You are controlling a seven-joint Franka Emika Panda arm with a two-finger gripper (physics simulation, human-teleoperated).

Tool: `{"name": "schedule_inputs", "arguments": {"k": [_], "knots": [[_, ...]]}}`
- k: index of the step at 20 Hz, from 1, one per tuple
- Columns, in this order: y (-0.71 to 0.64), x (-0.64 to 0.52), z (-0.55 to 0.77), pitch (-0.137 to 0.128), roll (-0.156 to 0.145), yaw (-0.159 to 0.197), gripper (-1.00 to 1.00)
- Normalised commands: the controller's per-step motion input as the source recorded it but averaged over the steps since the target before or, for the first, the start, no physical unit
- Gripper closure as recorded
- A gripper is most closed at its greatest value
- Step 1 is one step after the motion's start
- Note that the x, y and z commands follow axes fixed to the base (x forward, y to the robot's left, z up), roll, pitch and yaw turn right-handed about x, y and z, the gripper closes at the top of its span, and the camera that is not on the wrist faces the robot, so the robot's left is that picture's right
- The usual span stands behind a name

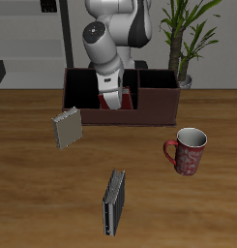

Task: Place the red book into the back desk caddy's front compartment

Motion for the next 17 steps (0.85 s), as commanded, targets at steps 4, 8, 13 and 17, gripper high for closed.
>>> {"name": "schedule_inputs", "arguments": {"k": [4,8,13,17], "knots": [[0.06,0.02,-0.11,0.031,0.009,-0.004,1.0],[0.12,0.0,-0.06,0.01,0.022,-0.002,-1.0],[0.05,-0.03,0.02,0.022,0.002,-0.055,-1.0],[-0.01,-0.02,0.01,0.012,0.005,0.0,-1.0]]}}
